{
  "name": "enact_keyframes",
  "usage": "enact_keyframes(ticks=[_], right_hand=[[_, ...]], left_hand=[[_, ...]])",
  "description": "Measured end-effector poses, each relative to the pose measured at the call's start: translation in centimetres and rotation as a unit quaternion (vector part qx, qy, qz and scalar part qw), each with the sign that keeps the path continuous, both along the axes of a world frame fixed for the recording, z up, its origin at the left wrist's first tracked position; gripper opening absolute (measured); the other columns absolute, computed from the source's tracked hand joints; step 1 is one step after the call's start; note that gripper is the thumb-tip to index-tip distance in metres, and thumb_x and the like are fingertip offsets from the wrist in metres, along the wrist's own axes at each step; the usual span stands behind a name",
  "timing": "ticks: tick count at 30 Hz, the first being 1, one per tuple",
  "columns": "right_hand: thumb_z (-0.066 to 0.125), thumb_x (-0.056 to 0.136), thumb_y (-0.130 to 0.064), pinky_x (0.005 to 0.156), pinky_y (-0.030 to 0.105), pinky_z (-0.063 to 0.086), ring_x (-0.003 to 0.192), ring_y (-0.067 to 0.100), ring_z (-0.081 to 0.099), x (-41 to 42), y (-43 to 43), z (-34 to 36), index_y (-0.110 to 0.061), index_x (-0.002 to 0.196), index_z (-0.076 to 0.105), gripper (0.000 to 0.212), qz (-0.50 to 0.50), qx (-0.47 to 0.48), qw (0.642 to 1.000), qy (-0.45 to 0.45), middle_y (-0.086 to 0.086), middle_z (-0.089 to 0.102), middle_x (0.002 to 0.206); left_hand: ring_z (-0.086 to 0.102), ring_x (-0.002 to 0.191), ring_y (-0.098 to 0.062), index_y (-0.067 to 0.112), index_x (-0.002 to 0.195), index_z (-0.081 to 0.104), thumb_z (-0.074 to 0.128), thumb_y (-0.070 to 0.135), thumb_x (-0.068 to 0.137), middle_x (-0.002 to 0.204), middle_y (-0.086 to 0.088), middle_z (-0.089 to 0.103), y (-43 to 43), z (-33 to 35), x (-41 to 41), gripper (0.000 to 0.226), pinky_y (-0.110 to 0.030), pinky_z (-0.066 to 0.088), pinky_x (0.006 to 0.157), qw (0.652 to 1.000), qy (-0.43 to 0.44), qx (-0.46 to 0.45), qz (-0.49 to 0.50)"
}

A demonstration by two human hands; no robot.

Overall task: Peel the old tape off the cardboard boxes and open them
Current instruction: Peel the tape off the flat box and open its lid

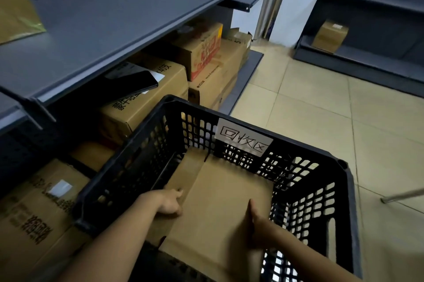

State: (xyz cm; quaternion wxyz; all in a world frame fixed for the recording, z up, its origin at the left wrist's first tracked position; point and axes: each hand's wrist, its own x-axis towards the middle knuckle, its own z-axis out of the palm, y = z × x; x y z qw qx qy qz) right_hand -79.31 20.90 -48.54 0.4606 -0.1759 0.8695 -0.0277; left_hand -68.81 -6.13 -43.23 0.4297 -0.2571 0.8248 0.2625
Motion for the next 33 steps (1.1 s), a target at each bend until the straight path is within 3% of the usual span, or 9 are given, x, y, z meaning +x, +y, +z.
enact_keyframes(ticks=[3,5,8,12,16,22,26,29,33], right_hand=[[0.073,0.087,-0.03,0.108,0.04,0.042,0.12,0.03,0.057,0.3,-0.2,-0.9,-0.044,0.131,-0.039,0.121,0.001,0.014,1.0,-0.007,0.025,0.051,0.139],[0.067,0.091,-0.032,0.107,0.038,0.043,0.122,0.034,0.057,0.9,-0.5,-1.4,-0.038,0.123,-0.045,0.116,0.035,0.037,0.999,0.018,0.031,0.05,0.136],[0.064,0.092,-0.026,0.101,0.034,0.047,0.117,0.034,0.06,1.3,-0.4,-1.1,-0.043,0.122,-0.053,0.122,0.047,0.043,0.997,0.034,0.031,0.051,0.133],[0.052,0.097,-0.023,0.093,0.036,0.049,0.117,0.029,0.062,1.1,-0.8,1.1,-0.028,0.155,-0.019,0.091,0.053,0.05,0.995,0.074,0.019,0.058,0.134],[0.046,0.099,-0.027,0.088,0.036,0.049,0.119,0.028,0.06,1.1,-2.6,4.5,-0.021,0.145,0.035,0.047,0.094,0.046,0.977,0.185,0.008,0.059,0.134],[0.05,0.099,-0.045,0.088,0.037,0.053,0.115,0.026,0.062,2.1,-6.6,12.3,-0.027,0.145,0.042,0.05,0.087,-0.115,0.961,0.234,0.004,0.062,0.13],[0.05,0.097,-0.04,0.081,0.036,0.055,0.108,0.028,0.065,4.6,-8.9,18.9,-0.031,0.133,0.054,0.037,0.101,-0.268,0.916,0.282,0.004,0.068,0.117],[0.048,0.098,-0.039,0.075,0.036,0.049,0.11,0.031,0.063,7.7,-10.9,24.2,-0.031,0.128,0.058,0.033,0.136,-0.357,0.866,0.324,0.004,0.068,0.118],[0.048,0.098,-0.042,0.077,0.04,0.054,0.103,0.026,0.064,13.1,-13.3,30.3,-0.026,0.114,0.064,0.027,0.195,-0.475,0.784,0.349,-0.001,0.07,0.107]], left_hand=[[0.026,0.146,-0.03,0.027,0.159,-0.002,0.063,0.043,0.092,0.165,-0.006,0.014,0.5,-1.0,-0.2,0.095,-0.04,0.032,0.115,0.996,-0.071,0.01,-0.043],[0.029,0.145,-0.03,0.026,0.158,-0.006,0.063,0.043,0.093,0.164,-0.005,0.016,0.5,-1.6,-0.4,0.096,-0.039,0.034,0.114,0.995,-0.082,0.013,-0.047],[0.02,0.148,-0.032,0.025,0.158,-0.007,0.059,0.042,0.096,0.166,-0.006,0.009,0.4,-1.7,-0.4,0.092,-0.041,0.027,0.118,0.995,-0.074,0.008,-0.065],[0.027,0.146,-0.031,0.022,0.159,0.008,0.055,0.037,0.099,0.164,-0.008,0.019,0.7,-1.0,-0.3,0.077,-0.038,0.028,0.116,0.999,-0.019,0.005,-0.045],[0.04,0.138,-0.031,0.028,0.154,0.029,0.054,0.038,0.099,0.157,-0.008,0.032,0.9,0.9,0.2,0.062,-0.043,0.037,0.112,0.993,0.101,-0.056,0.027],[0.056,0.123,-0.022,0.03,0.147,0.044,0.048,0.039,0.102,0.14,-0.001,0.055,2.1,9.2,2.8,0.046,-0.04,0.048,0.098,0.951,0.275,-0.132,0.047],[0.06,0.114,-0.019,0.033,0.14,0.053,0.048,0.039,0.102,0.13,0.005,0.062,3.1,16.4,6.5,0.039,-0.036,0.051,0.092,0.914,0.354,-0.192,0.054],[0.064,0.106,-0.022,0.036,0.128,0.061,0.047,0.042,0.1,0.115,0.008,0.068,3.3,21.7,10.3,0.031,-0.033,0.05,0.082,0.867,0.404,-0.285,0.058],[0.064,0.098,-0.026,0.032,0.111,0.063,0.045,0.043,0.099,0.1,0.004,0.069,3.0,27.7,16.5,0.025,-0.037,0.052,0.075,0.804,0.452,-0.378,0.082]])
